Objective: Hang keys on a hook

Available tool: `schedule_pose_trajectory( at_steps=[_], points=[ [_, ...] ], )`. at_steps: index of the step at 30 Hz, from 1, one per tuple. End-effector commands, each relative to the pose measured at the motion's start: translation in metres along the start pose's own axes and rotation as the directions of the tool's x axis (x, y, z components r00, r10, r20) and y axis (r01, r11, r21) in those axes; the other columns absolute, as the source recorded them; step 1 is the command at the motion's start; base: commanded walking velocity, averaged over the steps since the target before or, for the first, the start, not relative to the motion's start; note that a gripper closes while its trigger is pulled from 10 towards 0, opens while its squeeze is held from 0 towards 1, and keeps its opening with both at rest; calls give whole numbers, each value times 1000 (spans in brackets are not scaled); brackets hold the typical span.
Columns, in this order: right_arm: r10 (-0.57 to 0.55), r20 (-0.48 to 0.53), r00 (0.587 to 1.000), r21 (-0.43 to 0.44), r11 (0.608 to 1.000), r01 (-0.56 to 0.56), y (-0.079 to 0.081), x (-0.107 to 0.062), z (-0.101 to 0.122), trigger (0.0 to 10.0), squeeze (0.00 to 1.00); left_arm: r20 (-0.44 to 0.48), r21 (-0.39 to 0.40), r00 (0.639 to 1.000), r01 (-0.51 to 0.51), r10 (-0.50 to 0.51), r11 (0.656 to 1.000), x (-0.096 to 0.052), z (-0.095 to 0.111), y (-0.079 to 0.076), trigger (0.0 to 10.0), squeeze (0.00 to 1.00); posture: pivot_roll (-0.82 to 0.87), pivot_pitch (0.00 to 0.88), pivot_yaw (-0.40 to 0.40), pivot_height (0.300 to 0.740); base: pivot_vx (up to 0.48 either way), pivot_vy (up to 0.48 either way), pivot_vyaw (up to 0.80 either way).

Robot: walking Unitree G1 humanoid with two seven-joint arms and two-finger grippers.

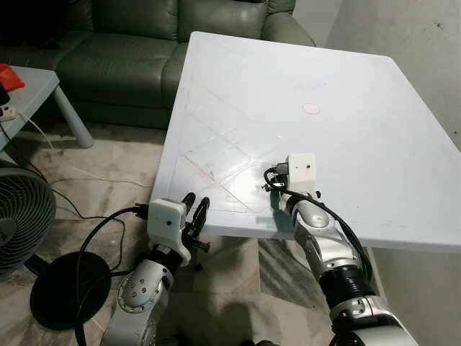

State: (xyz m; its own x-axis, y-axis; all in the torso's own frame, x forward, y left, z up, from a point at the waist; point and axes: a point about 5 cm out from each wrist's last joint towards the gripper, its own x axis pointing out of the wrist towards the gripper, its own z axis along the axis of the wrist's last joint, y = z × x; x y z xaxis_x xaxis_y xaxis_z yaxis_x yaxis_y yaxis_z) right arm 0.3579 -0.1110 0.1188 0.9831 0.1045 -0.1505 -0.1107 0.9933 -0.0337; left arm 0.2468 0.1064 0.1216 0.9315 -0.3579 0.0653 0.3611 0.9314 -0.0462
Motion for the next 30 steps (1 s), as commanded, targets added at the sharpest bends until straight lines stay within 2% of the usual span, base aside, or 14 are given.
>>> schedule_pose_trajectory(
  at_steps=[1, 2, 13, 23, 24, 25, 26, 30],
  points=[
    [-2, -5, 1000, -25, 1000, 1, -2, 1, -1, 7333, 0, 0, -4, 1000, 2, -2, 1000, -1, 2, -3, 10000, 0, 40, 159, -107, 740, 0, 0, 0],
    [3, -6, 1000, -34, 999, -3, -2, 0, -1, 10000, 0, 0, -4, 1000, 0, 0, 1000, -1, 2, -3, 10000, 0, 40, 159, -107, 740, 0, 0, 0],
    [56, -35, 998, -84, 995, -59, -1, 0, -3, 10000, 0, 1, -4, 1000, -6, 6, 1000, -1, 2, -2, 10000, 0, 37, 168, -108, 740, 0, 0, 0],
    [15, -32, 999, -98, 995, -18, -7, 0, -3, 9882, 0, 1, -5, 1000, -8, 8, 1000, 1, 3, -1, 10000, 0, 31, 172, -107, 740, 0, 0, 0],
    [4, -42, 999, -85, 996, -8, -9, 1, -4, 4078, 0, 1, -7, 1000, -9, 9, 1000, 1, 3, -1, 10000, 0, 31, 172, -107, 740, 0, 0, 0],
    [4, -42, 999, -85, 996, -8, -9, 1, -4, 4078, 0, 1, -7, 1000, -9, 9, 1000, 1, 3, -1, 10000, 0, 31, 172, -107, 740, 0, 0, 0],
    [-11, -38, 999, -87, 996, 8, -10, 1, -4, 0, 0, 1, -7, 1000, -9, 9, 1000, 1, 3, -1, 10000, 0, 30, 172, -106, 740, 0, 0, 0],
    [-35, -22, 999, -91, 995, 33, -13, 2, -2, 0, 0, 1, -8, 1000, -11, 11, 1000, 2, 3, -1, 10000, 0, 28, 171, -106, 740, 0, 0, 0]
  ],
)
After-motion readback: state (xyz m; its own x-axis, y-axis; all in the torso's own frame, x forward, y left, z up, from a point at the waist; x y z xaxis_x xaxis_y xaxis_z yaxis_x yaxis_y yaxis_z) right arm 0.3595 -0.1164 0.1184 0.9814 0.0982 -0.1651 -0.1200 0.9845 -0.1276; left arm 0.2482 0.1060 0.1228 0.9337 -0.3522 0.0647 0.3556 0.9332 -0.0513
